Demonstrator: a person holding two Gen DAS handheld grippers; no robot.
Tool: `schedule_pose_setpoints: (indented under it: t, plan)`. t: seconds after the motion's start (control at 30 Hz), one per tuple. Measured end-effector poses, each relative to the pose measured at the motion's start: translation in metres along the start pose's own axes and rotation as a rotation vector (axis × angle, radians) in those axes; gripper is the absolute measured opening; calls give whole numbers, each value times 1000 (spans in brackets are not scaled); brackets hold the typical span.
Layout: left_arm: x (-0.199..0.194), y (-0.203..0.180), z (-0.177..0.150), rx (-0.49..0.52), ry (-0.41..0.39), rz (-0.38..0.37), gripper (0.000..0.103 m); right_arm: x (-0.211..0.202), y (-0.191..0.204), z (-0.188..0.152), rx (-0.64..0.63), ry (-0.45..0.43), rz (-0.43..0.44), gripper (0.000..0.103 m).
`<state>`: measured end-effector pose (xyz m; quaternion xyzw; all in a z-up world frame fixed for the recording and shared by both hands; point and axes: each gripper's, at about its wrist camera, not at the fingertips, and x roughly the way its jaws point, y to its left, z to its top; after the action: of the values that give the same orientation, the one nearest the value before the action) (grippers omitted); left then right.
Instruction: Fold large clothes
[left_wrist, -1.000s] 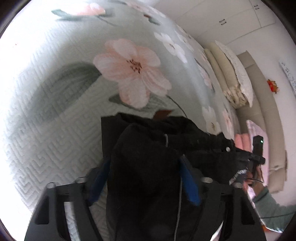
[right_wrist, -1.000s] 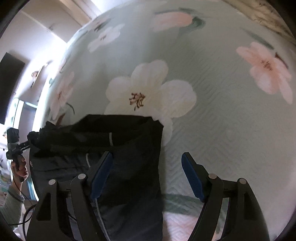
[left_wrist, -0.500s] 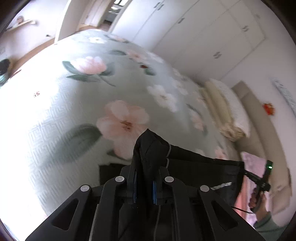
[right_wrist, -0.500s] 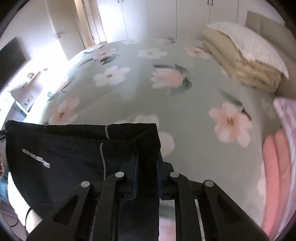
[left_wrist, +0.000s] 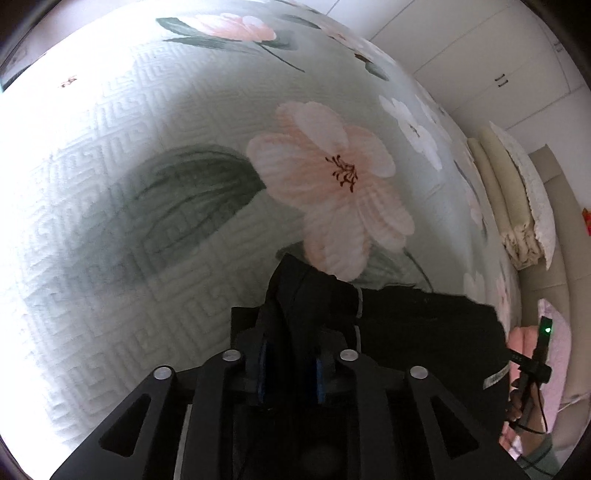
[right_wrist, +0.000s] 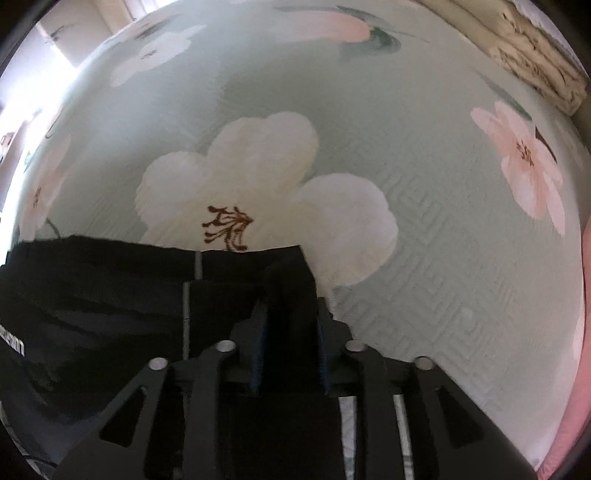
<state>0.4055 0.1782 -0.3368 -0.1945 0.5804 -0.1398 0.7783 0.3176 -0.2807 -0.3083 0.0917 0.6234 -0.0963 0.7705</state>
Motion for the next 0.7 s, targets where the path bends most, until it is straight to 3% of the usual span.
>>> schedule_pose_setpoints:
  t: [0.03,0.07,0.1,0.2,0.4,0.47,0.53,0.7]
  plan:
    - [-10,0,2,-1,-13,16,35,-6,-7,1,27,7,14,44]
    - [-22,2,2,3,-34,38,50,-16,-14,0,52,0,46,44]
    - [-37,2,1,10,-66,55,58,-29,-22,-4,76,-17,89,44]
    - [-75,5,-4,29,-116,78,60,-81,-39,-28,105,-81,139,51]
    - [-130,-18,-35,121,-201,211,58,-166,-37,-102,44,-149,142,51]
    - [-139,-30,-50,146,-192,159,58,-181,-21,-123,17,-157,133,51]
    - [-139,-49,-71,180,-171,110,59,-189,-5,-141,-16,-160,177,51]
    - [-103,-110,-142,279,-100,43,59,-153,69,-167,-134,-122,186,51]
